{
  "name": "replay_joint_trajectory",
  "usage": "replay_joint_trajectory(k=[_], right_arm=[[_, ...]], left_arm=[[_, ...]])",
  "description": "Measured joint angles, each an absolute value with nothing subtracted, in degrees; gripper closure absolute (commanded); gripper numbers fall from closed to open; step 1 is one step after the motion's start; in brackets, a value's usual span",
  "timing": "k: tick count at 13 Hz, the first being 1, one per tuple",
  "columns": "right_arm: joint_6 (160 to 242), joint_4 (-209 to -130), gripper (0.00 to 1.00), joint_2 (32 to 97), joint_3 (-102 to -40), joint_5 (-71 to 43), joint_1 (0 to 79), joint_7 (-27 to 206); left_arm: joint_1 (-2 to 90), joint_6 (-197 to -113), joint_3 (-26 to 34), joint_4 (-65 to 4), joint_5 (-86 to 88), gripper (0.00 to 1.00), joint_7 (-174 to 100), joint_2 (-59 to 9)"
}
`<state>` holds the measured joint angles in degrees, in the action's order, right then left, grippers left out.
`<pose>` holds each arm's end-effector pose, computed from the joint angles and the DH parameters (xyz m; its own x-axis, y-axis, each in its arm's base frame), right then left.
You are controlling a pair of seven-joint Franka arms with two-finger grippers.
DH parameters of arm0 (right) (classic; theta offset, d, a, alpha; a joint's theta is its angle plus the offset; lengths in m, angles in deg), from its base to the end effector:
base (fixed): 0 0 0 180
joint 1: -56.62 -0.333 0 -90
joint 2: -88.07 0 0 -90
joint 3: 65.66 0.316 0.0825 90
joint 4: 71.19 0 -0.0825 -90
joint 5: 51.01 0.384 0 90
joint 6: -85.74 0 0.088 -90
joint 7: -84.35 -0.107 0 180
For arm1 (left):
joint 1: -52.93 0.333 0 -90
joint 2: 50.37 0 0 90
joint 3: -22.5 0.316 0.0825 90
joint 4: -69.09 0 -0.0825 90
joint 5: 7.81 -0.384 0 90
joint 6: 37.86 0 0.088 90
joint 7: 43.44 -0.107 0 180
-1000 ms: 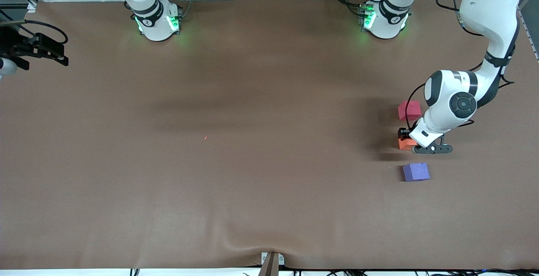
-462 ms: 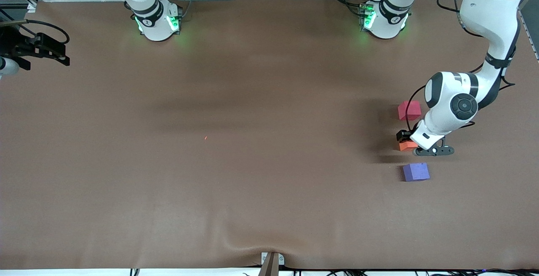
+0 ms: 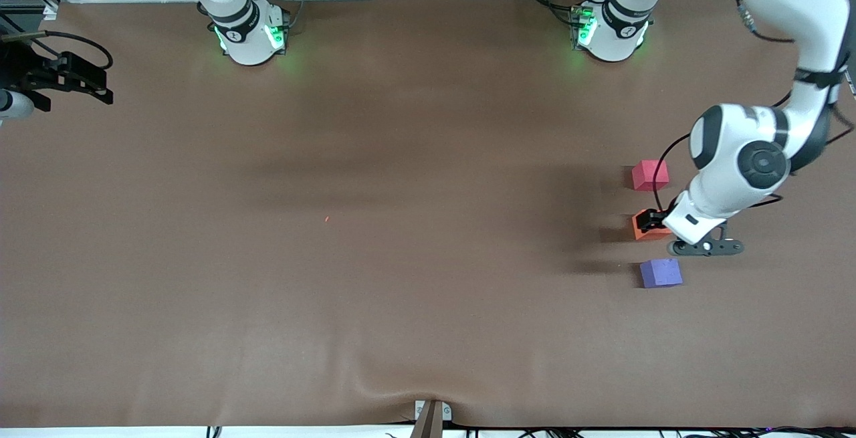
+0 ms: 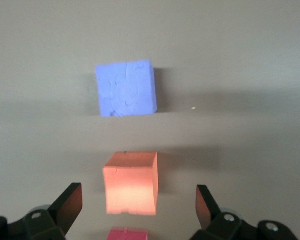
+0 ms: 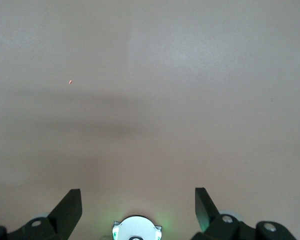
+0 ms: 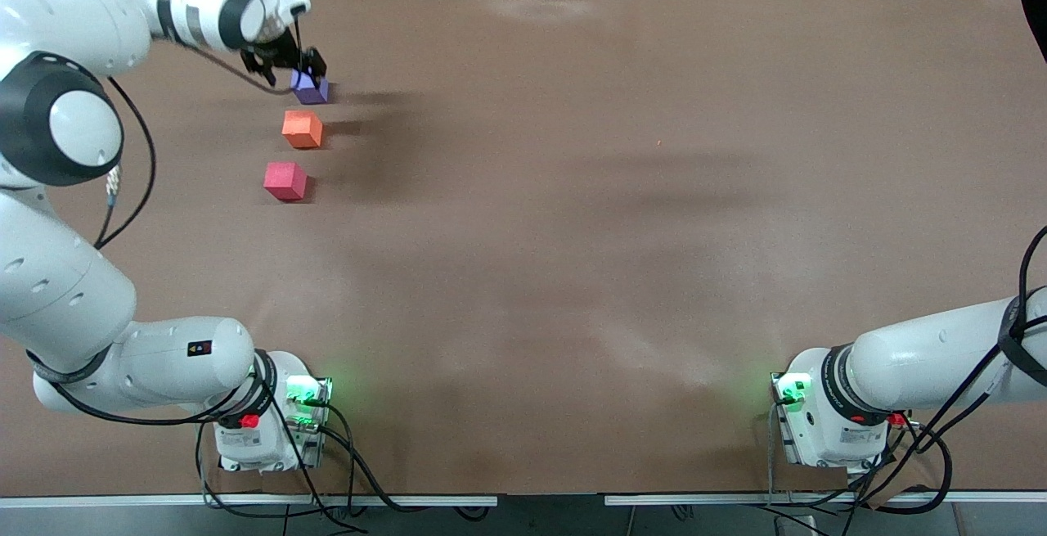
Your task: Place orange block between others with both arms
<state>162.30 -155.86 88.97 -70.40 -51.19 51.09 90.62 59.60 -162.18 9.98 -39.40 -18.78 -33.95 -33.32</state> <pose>0.5242 0.0064 0.6567 0.9846 0.1222 -0.1250 0.1217 -0.9925 -0.0119 0.6161 -0.0488 0.3502 0.9993 -0.0366 -0.0006 -0.0365 -0.9949 -0.0943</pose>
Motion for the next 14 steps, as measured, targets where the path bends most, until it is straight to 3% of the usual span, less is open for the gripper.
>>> replay_joint_trajectory(k=[3,5,12,14], right_arm=[[162.3,-155.9,0.00,89.0,-70.4,-51.2,51.1,90.6],[162.3,-155.9,0.00,89.0,-70.4,-51.2,51.1,90.6],[162.4,-155.9,0.00,89.0,-70.4,-51.2,51.0,90.6],[162.4,-155.9,0.00,89.0,-70.4,-51.2,51.0,90.6]], left_arm=[[59.5,-143.7,6.2,-23.1,-18.8,0.00,-34.1,-36.2],[59.6,-135.7,4.2,-15.3,-18.6,0.00,-34.2,-36.7],[59.7,-126.9,3.3,-11.9,-16.8,0.00,-34.9,-46.7],[58.2,-125.1,6.9,-12.2,-13.6,0.00,-36.9,-48.9]])
